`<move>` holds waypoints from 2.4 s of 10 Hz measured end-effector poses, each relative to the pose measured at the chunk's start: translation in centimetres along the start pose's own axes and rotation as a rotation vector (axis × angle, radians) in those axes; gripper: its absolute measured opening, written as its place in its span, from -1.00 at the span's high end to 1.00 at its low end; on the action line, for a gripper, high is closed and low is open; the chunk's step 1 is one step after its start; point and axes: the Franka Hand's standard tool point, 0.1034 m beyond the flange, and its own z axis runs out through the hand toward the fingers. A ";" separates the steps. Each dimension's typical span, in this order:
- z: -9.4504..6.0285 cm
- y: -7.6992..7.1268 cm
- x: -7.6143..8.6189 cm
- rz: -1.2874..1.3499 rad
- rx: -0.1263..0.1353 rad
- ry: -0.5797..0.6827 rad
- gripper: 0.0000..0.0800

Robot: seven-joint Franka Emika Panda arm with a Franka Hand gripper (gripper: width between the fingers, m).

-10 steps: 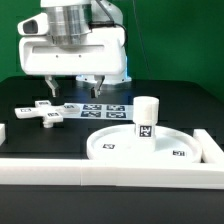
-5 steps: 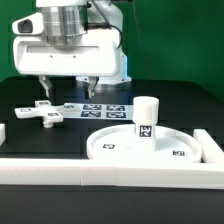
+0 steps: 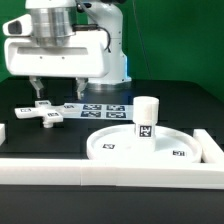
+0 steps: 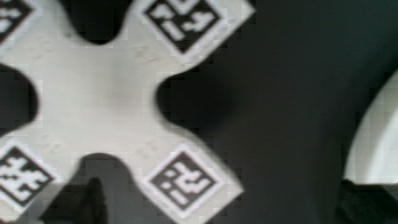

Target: Assemble round table

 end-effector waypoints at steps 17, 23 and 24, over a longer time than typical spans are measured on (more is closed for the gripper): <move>2.5 3.1 -2.2 -0.043 -0.022 -0.016 -0.62; 3.3 3.3 -2.5 -0.043 -0.027 -0.033 -0.62; 3.3 3.3 -2.6 -0.044 -0.027 -0.034 -0.62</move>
Offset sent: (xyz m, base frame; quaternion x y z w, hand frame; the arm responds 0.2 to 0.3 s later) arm 0.0000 0.0000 0.0000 0.0000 0.0000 0.0000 1.0000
